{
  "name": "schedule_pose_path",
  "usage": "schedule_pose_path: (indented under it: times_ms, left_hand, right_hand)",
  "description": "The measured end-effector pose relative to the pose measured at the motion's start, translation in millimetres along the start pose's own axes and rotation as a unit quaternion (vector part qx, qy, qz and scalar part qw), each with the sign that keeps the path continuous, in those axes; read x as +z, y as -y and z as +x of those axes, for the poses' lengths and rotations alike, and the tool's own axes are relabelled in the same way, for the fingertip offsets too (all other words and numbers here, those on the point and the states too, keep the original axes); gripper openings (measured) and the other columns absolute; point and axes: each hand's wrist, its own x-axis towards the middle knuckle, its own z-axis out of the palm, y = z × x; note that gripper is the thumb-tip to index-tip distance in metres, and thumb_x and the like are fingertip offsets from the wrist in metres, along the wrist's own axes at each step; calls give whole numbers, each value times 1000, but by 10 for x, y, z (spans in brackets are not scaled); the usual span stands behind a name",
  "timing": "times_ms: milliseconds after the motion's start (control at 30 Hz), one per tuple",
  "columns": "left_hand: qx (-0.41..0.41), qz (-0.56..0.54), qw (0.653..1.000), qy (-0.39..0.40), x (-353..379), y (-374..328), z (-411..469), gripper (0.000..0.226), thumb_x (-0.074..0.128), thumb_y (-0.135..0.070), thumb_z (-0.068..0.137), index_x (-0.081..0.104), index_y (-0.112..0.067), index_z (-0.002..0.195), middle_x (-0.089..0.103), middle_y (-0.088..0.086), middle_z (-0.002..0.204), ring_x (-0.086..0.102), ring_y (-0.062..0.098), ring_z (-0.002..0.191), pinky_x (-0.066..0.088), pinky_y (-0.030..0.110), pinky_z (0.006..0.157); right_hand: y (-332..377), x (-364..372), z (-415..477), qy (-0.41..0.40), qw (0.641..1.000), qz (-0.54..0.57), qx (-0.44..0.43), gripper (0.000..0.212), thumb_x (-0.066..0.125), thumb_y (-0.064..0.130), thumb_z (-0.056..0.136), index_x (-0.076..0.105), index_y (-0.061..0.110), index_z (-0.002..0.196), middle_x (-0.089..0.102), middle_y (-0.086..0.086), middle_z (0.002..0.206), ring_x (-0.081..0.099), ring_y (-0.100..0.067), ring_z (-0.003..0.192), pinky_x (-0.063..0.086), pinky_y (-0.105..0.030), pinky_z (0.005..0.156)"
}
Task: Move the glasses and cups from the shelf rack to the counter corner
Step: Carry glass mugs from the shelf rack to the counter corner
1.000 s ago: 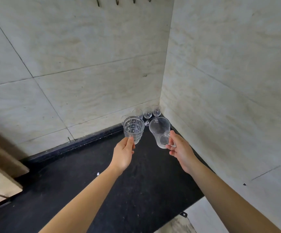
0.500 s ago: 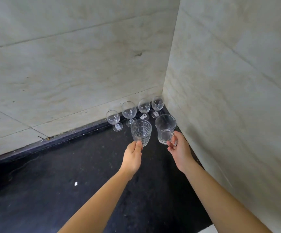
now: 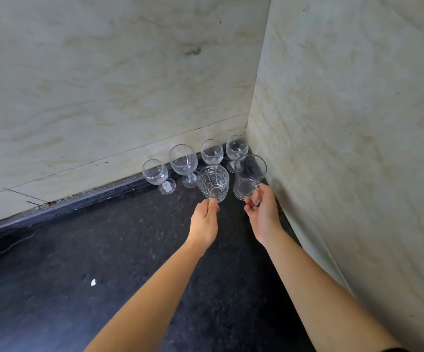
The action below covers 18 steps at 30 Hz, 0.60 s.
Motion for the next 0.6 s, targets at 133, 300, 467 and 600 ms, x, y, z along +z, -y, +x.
schedule_pose_path:
  times_ms: [133, 300, 467, 600]
  left_hand:
    - [9, 13, 1000, 0, 75, -16, 89, 33, 34, -39, 106, 54, -19, 89, 55, 0, 95, 51, 12, 84, 39, 29, 77]
    - [17, 37, 999, -5, 145, 4, 163, 33, 34, -39, 106, 55, -19, 92, 57, 1, 97, 51, 10, 83, 37, 28, 74]
    - [17, 51, 999, 7, 160, -26, 185, 37, 35, -39, 106, 62, -14, 104, 62, 5, 107, 56, 16, 94, 44, 32, 83]
    - [6, 59, 998, 31, 65, -124, 91, 34, 38, -35, 105, 60, -9, 103, 61, 4, 99, 56, 20, 91, 45, 37, 82]
  right_hand:
    - [-17, -13, 87, 10, 1000, -24, -8, 47, 48, 32, 96, 42, 27, 49, 48, 10, 61, 59, -14, 80, 41, -31, 83]
    - [10, -52, 123, 28, 999, -32, -8, 36, 48, 30, 96, 49, 23, 60, 62, 7, 74, 67, -15, 91, 45, -32, 83]
    - [80, -72, 59, 24, 985, -166, -38, 24, 41, 35, 99, 57, 18, 92, 68, -1, 112, 69, -18, 104, 50, -33, 76]
    - [189, -114, -109, 14, 952, -283, -118, 34, 40, 36, 103, 59, 8, 108, 60, 3, 97, 65, -18, 86, 49, -33, 68]
